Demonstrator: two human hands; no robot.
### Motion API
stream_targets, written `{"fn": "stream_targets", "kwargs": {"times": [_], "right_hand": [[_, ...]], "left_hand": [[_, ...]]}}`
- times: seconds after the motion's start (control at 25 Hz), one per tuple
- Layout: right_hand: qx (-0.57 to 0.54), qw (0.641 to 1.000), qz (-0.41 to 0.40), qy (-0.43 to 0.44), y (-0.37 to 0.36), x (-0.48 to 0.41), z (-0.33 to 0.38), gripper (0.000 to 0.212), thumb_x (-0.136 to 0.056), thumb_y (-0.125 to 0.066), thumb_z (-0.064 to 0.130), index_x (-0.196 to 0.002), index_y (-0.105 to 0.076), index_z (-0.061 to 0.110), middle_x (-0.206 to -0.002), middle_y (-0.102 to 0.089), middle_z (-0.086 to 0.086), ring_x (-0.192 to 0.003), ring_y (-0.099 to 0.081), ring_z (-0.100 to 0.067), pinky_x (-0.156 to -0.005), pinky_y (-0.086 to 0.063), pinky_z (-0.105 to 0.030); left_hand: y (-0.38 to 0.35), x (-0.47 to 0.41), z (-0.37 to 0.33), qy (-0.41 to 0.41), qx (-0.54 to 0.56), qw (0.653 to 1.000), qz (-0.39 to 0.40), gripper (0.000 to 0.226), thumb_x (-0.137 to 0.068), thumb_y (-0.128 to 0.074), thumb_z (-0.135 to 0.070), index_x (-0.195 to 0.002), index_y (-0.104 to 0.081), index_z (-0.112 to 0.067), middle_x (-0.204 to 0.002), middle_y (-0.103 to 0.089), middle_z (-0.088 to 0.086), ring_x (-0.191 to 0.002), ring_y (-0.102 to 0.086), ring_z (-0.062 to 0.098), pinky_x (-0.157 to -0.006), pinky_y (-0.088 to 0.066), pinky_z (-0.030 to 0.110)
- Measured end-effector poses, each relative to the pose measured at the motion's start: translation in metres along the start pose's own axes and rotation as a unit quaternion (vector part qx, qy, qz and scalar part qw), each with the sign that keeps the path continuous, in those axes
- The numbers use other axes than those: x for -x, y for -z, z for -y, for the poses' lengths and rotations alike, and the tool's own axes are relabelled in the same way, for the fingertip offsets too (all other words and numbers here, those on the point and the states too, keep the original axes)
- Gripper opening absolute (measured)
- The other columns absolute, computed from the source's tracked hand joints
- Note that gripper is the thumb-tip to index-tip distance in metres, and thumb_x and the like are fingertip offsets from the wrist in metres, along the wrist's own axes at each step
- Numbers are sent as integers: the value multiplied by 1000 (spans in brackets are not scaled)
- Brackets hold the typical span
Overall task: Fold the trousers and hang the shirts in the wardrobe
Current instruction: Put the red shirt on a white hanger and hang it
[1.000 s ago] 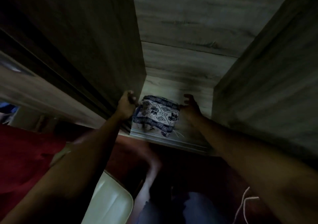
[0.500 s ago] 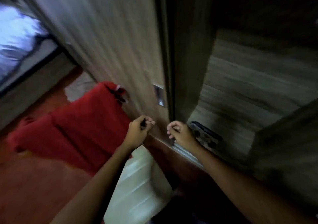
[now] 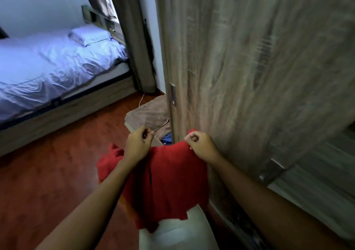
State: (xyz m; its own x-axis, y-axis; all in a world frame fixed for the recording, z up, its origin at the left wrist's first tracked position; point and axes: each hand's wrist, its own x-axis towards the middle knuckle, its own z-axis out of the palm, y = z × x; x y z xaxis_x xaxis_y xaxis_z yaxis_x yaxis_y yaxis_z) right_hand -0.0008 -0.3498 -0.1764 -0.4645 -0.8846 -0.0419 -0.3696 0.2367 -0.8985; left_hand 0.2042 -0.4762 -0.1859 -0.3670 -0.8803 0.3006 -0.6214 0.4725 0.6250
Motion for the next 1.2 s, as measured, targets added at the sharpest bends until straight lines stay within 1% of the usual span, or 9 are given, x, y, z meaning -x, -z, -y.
{"fn": "stream_targets", "kwargs": {"times": [0.24, 0.44, 0.52, 0.64, 0.72, 0.8, 0.92, 1.08, 1.2], "right_hand": [[199, 978, 19, -59, -44, -83, 10, 10, -83, -68, 23, -78, -68, 14, -86, -73, -10, -81, -66, -23, -75, -52, -31], [360, 915, -7, -181, -15, -102, -28, 43, -82, -70, 38, -112, -66, 7, -125, -62, -17, -119, -58, -35, -99, -48, -41], [380, 898, 27, -218, -46, -115, -38, 42, -85, -68, 34, -115, -66, 4, -128, -63, -19, -120, -58, -36, -102, -47, -42], [351, 917, -8, -190, -51, -111, -36, 24, -92, -59, 28, -106, -68, 10, -121, -67, -16, -118, -59, -34, -107, -39, -46], [281, 953, -51, -105, -50, -114, -26, 15, -96, -55, 25, -97, -66, 14, -107, -70, -13, -108, -62, -31, -101, -37, -43], [106, 989, -101, -19, -42, -101, -7, 13, -97, -55, 17, -87, -62, 13, -85, -68, -8, -84, -63, -24, -82, -44, -36], [-192, 981, -42, 4, -14, -73, 27, 30, -93, -53, 14, -64, -57, 20, -59, -54, 9, -57, -48, -3, -62, -39, -24], [-13, 983, 169, -70, 1, -32, 39, 37, -86, -51, 22, -50, -56, 13, -41, -55, 6, -43, -52, 0, -51, -42, -20], [107, 967, 183, -140, -14, -26, 27, 52, -93, -50, 45, -58, -58, 8, -48, -54, -12, -49, -56, -27, -45, -39, -25]], "left_hand": [[-20, -14, 79, 88, -55, 993, 56, 20, -90, -61, -34, -97, -58, -15, -90, -67, 5, -83, -63, 25, -71, -52, 38], [-34, -6, 57, 64, -35, 995, 65, 12, -94, -49, -18, -104, -49, -13, -104, -55, 10, -93, -54, 25, -74, -46, 38], [-25, -11, 85, 97, -6, 994, 48, 9, -93, -46, -13, -102, -47, -15, -102, -52, 5, -91, -52, 20, -73, -43, 32], [-21, -8, 84, 74, 29, 997, 12, 14, -92, -44, -7, -100, -46, -18, -101, -49, 1, -90, -49, 17, -76, -40, 29], [-20, -11, 82, 88, 43, 995, -3, 15, -92, -44, -7, -103, -46, -17, -103, -51, 2, -92, -50, 17, -80, -43, 30], [-21, -11, 82, 106, 62, 992, -28, 12, -92, -44, -8, -102, -47, -13, -101, -52, 5, -91, -52, 19, -80, -46, 34], [-17, -10, 81, 108, 105, 984, -91, 9, -94, -44, -6, -99, -49, -12, -96, -55, 7, -87, -53, 22, -78, -46, 37], [-17, -10, 84, 94, 124, 981, -117, 11, -94, -46, -1, -92, -48, -12, -89, -55, 9, -81, -52, 24, -75, -46, 42], [-18, -9, 85, 89, 122, 984, -99, 10, -89, -44, -3, -90, -46, -12, -87, -55, 10, -78, -52, 26, -72, -46, 45]]}}
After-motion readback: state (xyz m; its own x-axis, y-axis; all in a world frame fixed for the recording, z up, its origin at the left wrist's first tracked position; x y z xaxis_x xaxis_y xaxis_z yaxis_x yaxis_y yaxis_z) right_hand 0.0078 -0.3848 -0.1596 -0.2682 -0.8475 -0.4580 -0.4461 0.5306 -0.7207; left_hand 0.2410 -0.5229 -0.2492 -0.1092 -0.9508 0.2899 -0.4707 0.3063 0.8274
